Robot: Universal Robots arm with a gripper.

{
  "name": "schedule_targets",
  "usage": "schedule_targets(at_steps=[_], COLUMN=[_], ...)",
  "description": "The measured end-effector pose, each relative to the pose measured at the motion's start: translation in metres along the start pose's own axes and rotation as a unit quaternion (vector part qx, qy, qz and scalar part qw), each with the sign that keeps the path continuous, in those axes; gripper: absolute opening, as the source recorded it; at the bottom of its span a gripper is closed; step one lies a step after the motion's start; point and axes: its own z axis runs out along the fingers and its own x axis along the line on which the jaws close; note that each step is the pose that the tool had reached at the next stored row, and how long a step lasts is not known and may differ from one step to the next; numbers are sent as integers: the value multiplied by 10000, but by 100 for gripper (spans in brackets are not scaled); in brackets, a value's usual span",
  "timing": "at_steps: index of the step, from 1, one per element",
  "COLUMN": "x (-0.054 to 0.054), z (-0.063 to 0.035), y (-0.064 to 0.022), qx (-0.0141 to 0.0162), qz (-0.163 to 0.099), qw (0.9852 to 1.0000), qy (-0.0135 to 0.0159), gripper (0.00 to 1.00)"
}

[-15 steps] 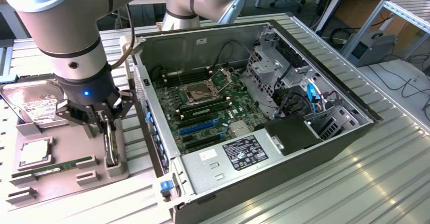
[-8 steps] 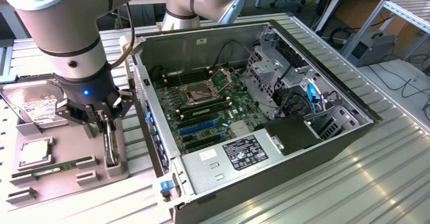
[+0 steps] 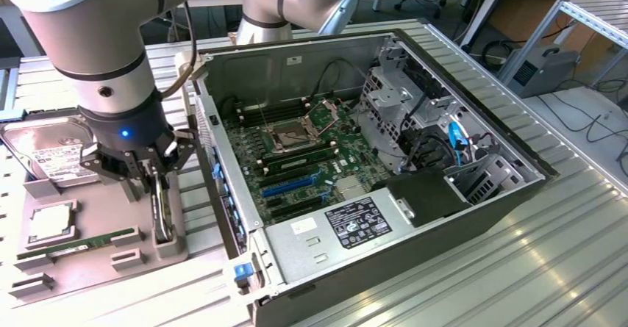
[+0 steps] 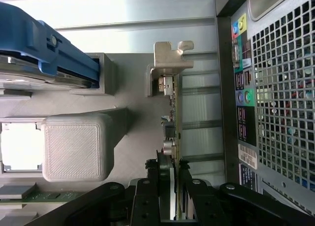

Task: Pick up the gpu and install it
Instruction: 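Pick up the gpu and move the gpu toward the slot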

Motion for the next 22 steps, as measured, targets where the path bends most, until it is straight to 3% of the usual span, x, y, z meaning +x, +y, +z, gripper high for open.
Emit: schedule_targets(at_steps=[22], x=[-1], z=[-55], y=[1], qx=[0], qz=[0], qw=[10000], qy=[0], gripper=[27])
